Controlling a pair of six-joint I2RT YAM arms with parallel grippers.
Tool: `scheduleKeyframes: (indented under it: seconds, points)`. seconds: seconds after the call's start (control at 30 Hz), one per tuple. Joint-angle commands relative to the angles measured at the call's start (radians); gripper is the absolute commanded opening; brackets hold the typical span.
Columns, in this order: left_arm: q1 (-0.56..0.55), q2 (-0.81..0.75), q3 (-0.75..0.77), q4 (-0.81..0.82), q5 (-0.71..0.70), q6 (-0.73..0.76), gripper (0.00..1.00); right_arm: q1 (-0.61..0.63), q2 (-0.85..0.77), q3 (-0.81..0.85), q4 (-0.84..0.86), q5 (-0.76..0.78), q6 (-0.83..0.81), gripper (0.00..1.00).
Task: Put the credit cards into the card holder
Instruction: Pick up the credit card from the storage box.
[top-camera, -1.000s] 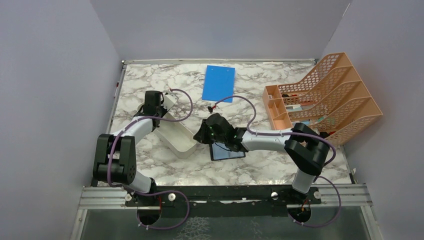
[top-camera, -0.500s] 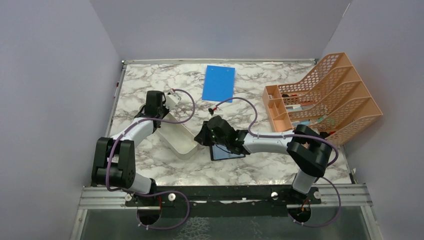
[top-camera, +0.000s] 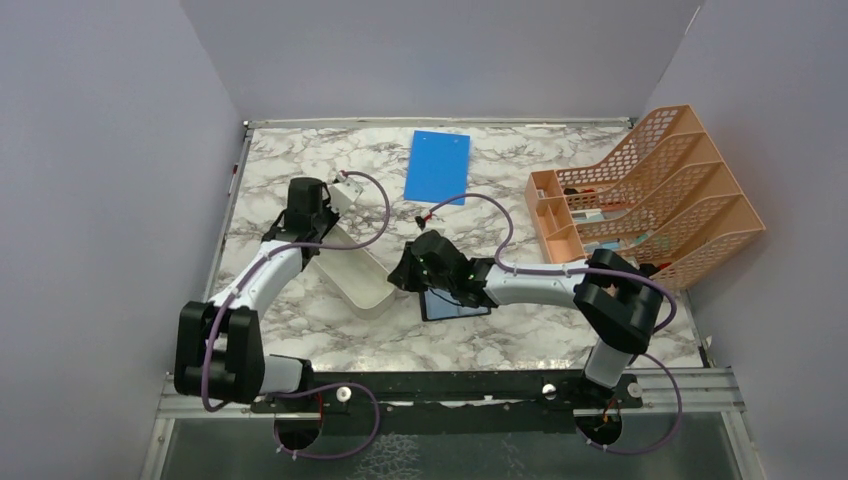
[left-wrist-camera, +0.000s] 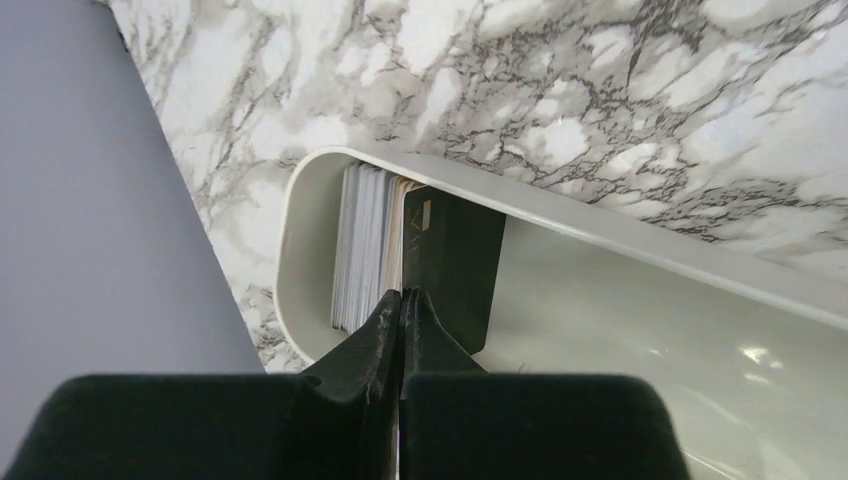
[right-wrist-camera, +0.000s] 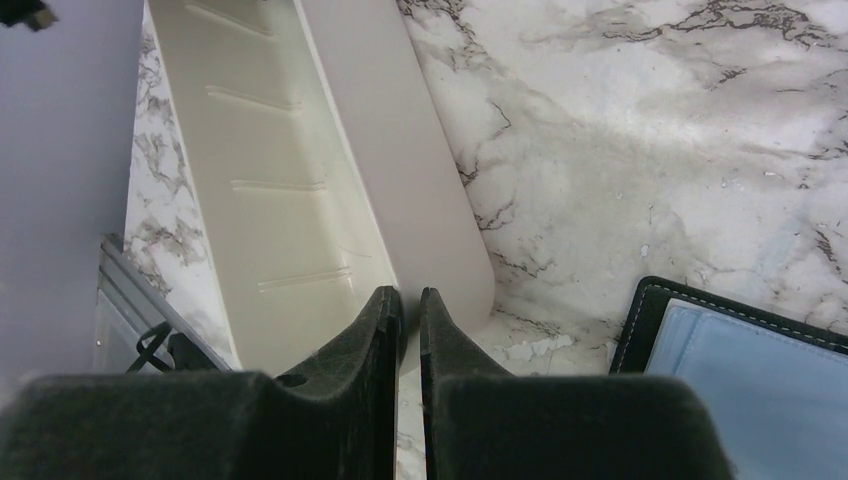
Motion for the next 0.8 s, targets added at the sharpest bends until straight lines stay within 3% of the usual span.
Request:
scheduleKeyframes:
  seconds: [0.0, 0.17, 0.27, 0.47, 0.6, 0.77]
  points:
    - [0.004, -0.145, 0.048, 0.02, 0.108, -0.14, 0.0, 0.021, 0.035, 0.031, -0.127, -0.006, 0.067, 0.09]
    - [0.004, -0.278, 0.032, 0.079, 0.189, -0.292, 0.0, 0.021, 0.019, 0.051, -0.127, -0.02, 0.129, 0.1]
    - [0.004, -0.35, 0.023, 0.121, 0.218, -0.409, 0.0, 0.021, -0.003, 0.063, -0.143, -0.024, 0.122, 0.17]
    - [0.004, -0.463, 0.042, 0.15, 0.278, -0.771, 0.0, 0.021, -0.107, 0.071, -0.199, -0.03, -0.021, 0.33]
    - [0.004, -0.494, 0.04, 0.152, 0.401, -1.012, 0.0, 0.021, -0.203, 0.045, -0.277, -0.016, -0.13, 0.46]
    - [0.002, -0.485, -0.002, 0.159, 0.554, -1.229, 0.0, 0.021, -0.323, -0.029, -0.398, 0.051, -0.223, 0.49]
